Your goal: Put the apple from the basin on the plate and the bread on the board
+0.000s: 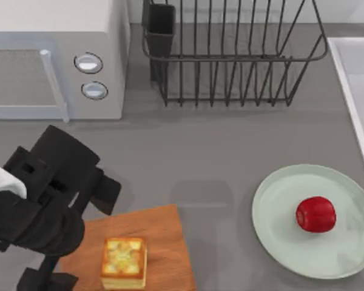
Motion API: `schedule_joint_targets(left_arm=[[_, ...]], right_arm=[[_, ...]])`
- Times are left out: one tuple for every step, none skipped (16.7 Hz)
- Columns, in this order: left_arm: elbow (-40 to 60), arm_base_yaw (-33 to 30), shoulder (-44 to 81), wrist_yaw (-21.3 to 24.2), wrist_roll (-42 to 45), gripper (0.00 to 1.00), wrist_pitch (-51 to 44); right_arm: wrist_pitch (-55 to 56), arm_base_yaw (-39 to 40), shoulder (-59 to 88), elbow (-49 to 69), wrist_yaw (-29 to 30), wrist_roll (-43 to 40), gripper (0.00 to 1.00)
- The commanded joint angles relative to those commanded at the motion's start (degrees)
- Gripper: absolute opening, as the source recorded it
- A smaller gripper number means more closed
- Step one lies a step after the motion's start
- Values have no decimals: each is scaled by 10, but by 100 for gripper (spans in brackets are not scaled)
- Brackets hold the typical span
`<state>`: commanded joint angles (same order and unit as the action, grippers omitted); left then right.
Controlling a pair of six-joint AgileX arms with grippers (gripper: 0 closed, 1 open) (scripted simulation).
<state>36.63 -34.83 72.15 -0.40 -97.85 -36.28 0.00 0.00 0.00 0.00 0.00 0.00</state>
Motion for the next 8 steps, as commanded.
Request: schedule_joint_targets(left_arm=[[-23, 18, -40, -1, 59, 100, 20], [-46, 37, -81, -2, 121, 100, 41], [-69, 57, -125, -2, 186, 100, 63], [-92, 77, -171, -2, 254, 100, 87], [-116, 98, -218, -1, 324, 100, 110], [-139, 120, -265, -1, 395, 100, 134], [-162, 142, -314, 0, 466, 100, 159], [-185, 164, -362, 1, 536, 100, 183]], right_arm=[[0, 0, 0, 0, 0, 0, 100], [0, 0, 0, 0, 0, 0, 100], [0, 0, 0, 0, 0, 0, 100], [0, 0, 0, 0, 0, 0, 100], [0, 0, 0, 0, 0, 0, 100], [0, 0, 0, 0, 0, 0, 100], [0, 0, 0, 0, 0, 0, 100], [0, 0, 0, 0, 0, 0, 100]])
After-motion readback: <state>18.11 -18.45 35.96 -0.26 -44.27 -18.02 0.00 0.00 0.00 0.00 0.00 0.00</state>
